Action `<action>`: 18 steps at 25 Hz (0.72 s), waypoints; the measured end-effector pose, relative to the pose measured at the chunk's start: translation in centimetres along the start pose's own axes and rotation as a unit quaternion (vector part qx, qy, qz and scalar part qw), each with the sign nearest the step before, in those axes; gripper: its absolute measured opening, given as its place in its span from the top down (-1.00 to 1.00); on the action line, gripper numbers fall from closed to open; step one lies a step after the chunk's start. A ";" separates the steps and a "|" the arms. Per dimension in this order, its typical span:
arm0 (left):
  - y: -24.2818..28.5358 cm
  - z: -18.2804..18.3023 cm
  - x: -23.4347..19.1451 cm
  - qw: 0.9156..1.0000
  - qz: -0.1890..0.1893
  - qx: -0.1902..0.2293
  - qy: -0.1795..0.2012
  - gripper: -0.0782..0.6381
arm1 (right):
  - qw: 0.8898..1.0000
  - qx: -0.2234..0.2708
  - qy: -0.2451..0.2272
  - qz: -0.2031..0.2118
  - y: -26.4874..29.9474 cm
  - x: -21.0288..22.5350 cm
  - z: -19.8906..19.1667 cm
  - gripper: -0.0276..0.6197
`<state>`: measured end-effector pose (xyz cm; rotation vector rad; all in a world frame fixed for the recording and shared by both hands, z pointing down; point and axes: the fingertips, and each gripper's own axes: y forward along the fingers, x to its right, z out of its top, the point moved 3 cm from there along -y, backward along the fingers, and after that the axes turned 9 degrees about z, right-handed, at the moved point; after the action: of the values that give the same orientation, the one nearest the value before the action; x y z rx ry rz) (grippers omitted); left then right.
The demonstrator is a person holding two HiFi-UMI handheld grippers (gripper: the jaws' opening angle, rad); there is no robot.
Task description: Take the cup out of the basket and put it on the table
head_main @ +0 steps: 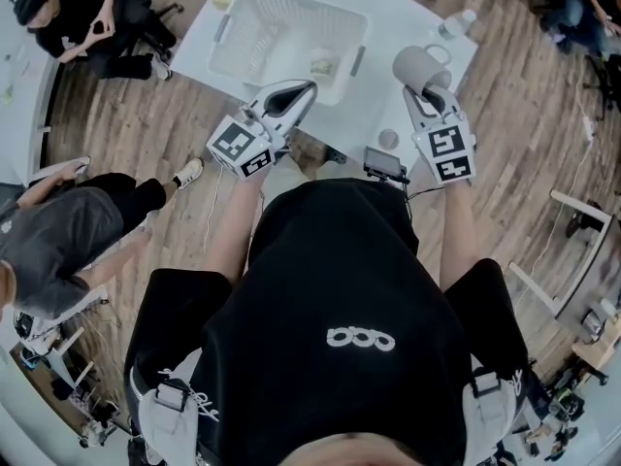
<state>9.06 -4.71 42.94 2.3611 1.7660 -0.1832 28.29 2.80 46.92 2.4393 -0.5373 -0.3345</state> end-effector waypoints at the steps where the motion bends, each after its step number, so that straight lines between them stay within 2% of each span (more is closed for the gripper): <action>1: 0.0 -0.1 0.2 1.000 -0.001 0.000 -0.002 0.76 | 1.000 -0.012 -0.001 0.005 0.5 0.0 -0.6 0.77; 5: 0.0 -0.5 0.9 1.000 -0.004 -0.001 0.000 0.76 | 0.997 -0.072 -0.016 0.026 3.5 0.5 -3.7 0.77; 10: -0.3 -1.2 1.3 1.000 0.001 -0.004 -0.004 0.76 | 0.985 -0.151 -0.060 0.056 7.5 0.5 -7.4 0.77; 14: -0.9 -1.6 1.3 1.000 0.008 -0.006 -0.009 0.76 | 0.971 -0.203 -0.084 0.094 10.8 0.0 -10.0 0.77; 18: -1.5 -2.0 1.4 1.000 0.014 -0.007 -0.010 0.76 | 0.949 -0.265 -0.112 0.125 14.1 -0.3 -12.9 0.77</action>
<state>7.98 -2.55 44.53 2.3656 1.7190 -0.1888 28.49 -0.74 65.69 1.8025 -0.7387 -0.5705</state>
